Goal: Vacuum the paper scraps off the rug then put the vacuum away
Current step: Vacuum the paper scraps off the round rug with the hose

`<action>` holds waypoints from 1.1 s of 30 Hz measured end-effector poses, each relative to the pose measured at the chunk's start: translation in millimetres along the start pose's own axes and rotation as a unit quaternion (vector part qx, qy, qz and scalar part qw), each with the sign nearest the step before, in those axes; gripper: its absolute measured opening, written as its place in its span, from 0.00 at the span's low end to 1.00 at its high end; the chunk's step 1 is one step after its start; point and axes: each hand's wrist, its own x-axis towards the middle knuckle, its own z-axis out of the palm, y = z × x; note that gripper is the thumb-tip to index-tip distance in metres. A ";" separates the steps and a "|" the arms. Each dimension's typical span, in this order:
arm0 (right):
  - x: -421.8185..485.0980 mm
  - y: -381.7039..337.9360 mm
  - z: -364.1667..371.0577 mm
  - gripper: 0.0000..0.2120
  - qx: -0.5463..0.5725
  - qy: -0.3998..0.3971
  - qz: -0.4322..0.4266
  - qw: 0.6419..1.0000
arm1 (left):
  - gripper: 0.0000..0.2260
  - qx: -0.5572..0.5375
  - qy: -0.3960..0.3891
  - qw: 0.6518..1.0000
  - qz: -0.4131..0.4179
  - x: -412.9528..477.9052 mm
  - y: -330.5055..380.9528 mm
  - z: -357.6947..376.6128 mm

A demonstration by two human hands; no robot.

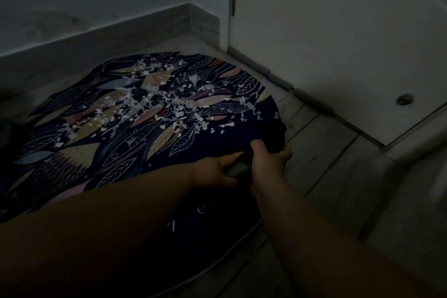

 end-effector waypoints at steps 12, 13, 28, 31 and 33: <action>28.5 -15.3 -0.2 0.35 -0.029 0.031 -0.035 0.999 | 0.37 0.064 0.026 0.997 -0.024 32.0 21.4 6.7; 29.7 -15.8 0.2 0.35 -0.027 0.030 -0.034 0.999 | 0.37 0.065 0.029 0.997 -0.027 31.0 20.5 5.8; 37.9 -21.4 -7.2 0.33 -0.041 0.044 -0.051 0.997 | 0.30 0.110 0.012 0.994 -0.016 28.9 28.7 5.9; 42.9 -24.2 -11.2 0.33 -0.053 0.036 -0.053 0.997 | 0.28 0.110 0.010 0.994 -0.019 32.5 31.2 6.3; 46.8 -26.1 -15.7 0.32 -0.062 0.026 -0.057 0.996 | 0.27 0.101 0.008 0.995 -0.021 34.9 32.5 8.3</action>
